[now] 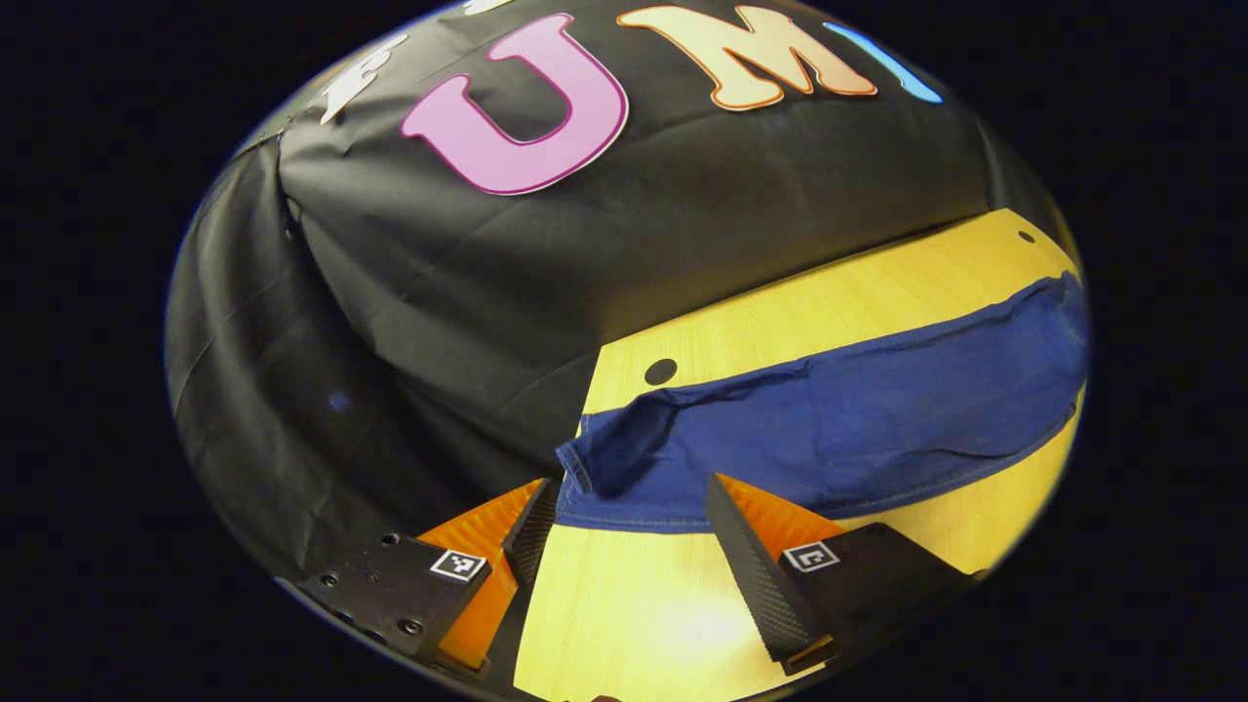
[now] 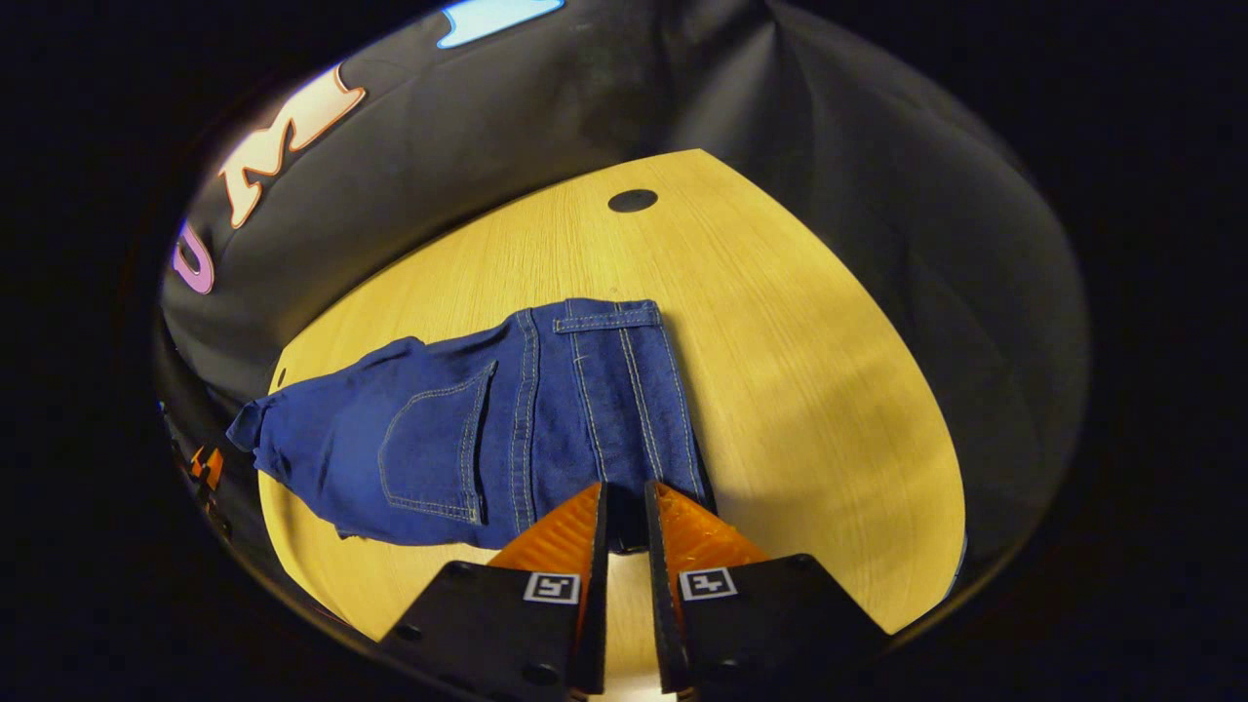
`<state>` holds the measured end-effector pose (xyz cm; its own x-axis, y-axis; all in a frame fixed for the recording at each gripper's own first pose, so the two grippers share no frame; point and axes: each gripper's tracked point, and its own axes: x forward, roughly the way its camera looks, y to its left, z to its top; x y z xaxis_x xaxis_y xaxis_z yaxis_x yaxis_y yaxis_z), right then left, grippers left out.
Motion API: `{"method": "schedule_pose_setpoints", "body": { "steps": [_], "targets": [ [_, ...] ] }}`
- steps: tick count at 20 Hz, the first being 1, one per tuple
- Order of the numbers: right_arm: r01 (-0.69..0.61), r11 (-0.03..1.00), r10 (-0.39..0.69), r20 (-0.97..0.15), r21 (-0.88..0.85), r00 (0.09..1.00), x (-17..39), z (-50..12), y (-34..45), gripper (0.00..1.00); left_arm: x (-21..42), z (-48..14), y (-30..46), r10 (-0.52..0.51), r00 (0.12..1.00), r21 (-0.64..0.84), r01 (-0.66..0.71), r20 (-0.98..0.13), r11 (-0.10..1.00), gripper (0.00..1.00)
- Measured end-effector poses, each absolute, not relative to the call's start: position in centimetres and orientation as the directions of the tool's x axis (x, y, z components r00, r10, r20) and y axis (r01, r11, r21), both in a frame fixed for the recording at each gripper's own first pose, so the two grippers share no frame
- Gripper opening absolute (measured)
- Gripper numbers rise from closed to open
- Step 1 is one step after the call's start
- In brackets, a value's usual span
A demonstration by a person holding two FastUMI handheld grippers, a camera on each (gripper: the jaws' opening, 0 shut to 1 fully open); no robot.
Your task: Grasp the waist and the cuffs of the jeans and fold them to make the two legs overlap; first hold the waist and fold one-third of the jeans toward the cuffs, then hold the cuffs and fold the remaining one-third in the same direction to finish folding.
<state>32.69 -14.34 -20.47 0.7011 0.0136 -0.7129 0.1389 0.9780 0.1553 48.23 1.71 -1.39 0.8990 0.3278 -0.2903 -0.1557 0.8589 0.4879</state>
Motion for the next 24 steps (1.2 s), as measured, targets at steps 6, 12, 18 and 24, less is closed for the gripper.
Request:
{"method": "schedule_pose_setpoints", "body": {
  "steps": [6, 12, 18, 24],
  "targets": [
    [0.137, 0.977, 0.015, -0.686, 0.166, 0.727, 31.5, -18.9, -15.6, 0.88, 48.3, -1.1, 1.5, 0.333, 0.901, 0.486, -0.167, -0.278, 0.858, 0.95],
    [0.121, 0.970, 0.069, -0.715, 0.211, 0.696, 32.2, -20.8, -14.8, 0.92, 48.7, -1.0, -0.7, 0.310, 0.909, 0.477, -0.149, -0.279, 0.866, 0.94],
    [0.088, 0.979, 0.070, -0.704, 0.186, 0.707, 32.6, -21.5, -14.2, 0.87, 48.0, -2.0, -0.8, 0.318, 0.901, 0.409, -0.182, -0.294, 0.894, 0.94],
    [0.065, 0.986, 0.062, -0.700, 0.154, 0.711, 32.4, -21.9, -12.8, 0.41, 47.3, -4.0, 1.5, 0.337, 0.880, 0.260, -0.258, -0.333, 0.931, 0.94]
  ]
}}
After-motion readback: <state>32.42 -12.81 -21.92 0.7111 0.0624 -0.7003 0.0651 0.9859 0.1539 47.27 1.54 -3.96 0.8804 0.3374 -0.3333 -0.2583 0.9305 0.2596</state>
